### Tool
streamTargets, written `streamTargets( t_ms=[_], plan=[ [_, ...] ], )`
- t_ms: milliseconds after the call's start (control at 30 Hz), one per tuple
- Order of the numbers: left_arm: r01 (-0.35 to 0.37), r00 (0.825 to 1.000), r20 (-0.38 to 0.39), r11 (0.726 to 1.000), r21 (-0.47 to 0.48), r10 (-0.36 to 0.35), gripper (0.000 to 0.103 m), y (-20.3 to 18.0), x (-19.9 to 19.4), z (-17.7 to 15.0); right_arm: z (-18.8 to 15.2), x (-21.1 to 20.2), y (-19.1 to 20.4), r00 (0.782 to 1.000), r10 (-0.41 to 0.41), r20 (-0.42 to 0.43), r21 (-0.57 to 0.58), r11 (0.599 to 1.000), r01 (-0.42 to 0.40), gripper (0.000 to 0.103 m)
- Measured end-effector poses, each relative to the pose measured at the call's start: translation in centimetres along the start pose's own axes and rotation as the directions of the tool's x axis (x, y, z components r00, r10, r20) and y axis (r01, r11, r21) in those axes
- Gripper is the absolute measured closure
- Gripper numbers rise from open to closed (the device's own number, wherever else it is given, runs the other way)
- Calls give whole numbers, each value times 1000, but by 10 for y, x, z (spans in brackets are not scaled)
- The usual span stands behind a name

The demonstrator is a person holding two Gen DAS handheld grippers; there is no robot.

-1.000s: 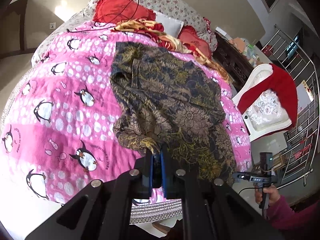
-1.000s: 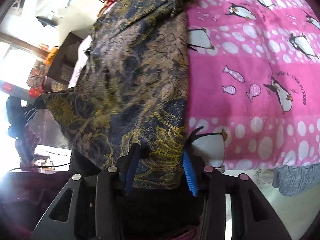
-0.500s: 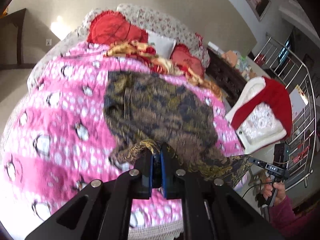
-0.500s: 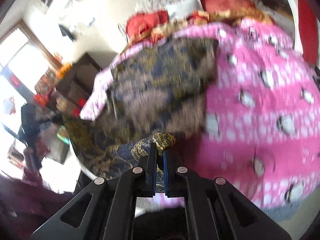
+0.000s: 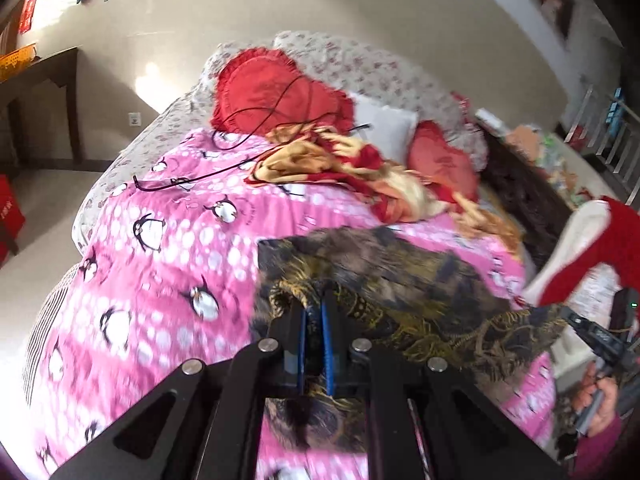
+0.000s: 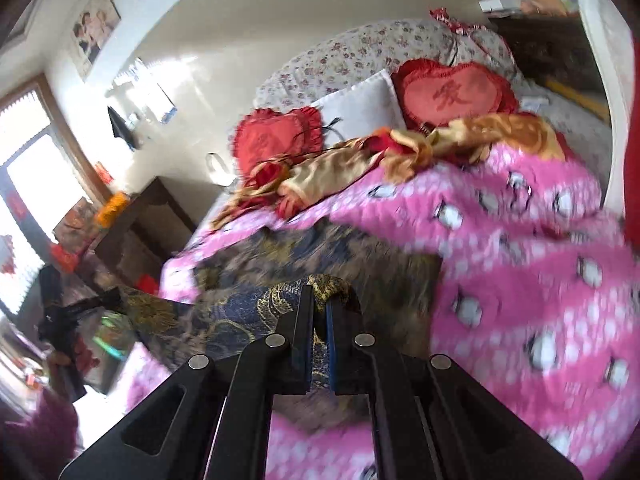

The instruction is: Fold small clothes

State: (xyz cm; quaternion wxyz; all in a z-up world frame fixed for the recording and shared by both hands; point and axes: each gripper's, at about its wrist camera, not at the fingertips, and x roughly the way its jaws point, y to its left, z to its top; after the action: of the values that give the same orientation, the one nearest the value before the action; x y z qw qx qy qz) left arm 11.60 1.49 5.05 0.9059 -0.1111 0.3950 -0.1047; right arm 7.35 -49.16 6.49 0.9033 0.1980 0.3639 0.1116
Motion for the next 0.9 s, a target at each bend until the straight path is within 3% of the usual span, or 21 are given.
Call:
streamTargets(
  t_ms=[133, 333, 367, 400, 467, 500, 600, 667, 800, 900],
  plan=[
    [-50, 997, -54, 999, -15, 49, 96, 5, 63, 11, 12, 50, -16, 996, -75, -51, -2, 997, 75, 95],
    [-76, 990, -118, 997, -13, 74, 91, 13, 117, 18, 17, 98, -62, 991, -79, -105, 161, 982, 95, 92],
    [-69, 989, -131, 997, -19, 66, 81, 15, 118, 19, 18, 96, -65, 993, -69, -99, 176, 981, 86, 88],
    [-50, 990, -137, 998, -43, 43, 62, 19, 115, 21, 20, 89, -67, 994, -67, -82, 188, 979, 81, 85],
    [-26, 994, -103, 997, -76, 18, 37, 25, 100, 22, 18, 68, -67, 998, -60, -32, 196, 978, 65, 77],
    [-24, 997, -78, 997, -79, 18, 34, 27, 91, 22, 15, 60, -65, 999, -35, -35, 190, 981, 41, 77],
    [0, 999, -47, 1000, 8, 0, 33, 17, 62, 11, -3, 50, -36, 989, 56, -134, 63, 997, -48, 77],
    [16, 998, -57, 997, 75, -12, 33, 7, 54, -3, -21, 53, -15, 978, 43, -203, -42, 998, -53, 77],
    [50, 989, -145, 972, 231, -16, 33, -29, 62, -41, -53, 80, 11, 954, -39, -296, -193, 981, -20, 77],
    [13, 963, -261, 957, 289, 66, 33, -51, 100, -62, -56, 117, 10, 940, -59, -336, -195, 981, -8, 77]
  ],
)
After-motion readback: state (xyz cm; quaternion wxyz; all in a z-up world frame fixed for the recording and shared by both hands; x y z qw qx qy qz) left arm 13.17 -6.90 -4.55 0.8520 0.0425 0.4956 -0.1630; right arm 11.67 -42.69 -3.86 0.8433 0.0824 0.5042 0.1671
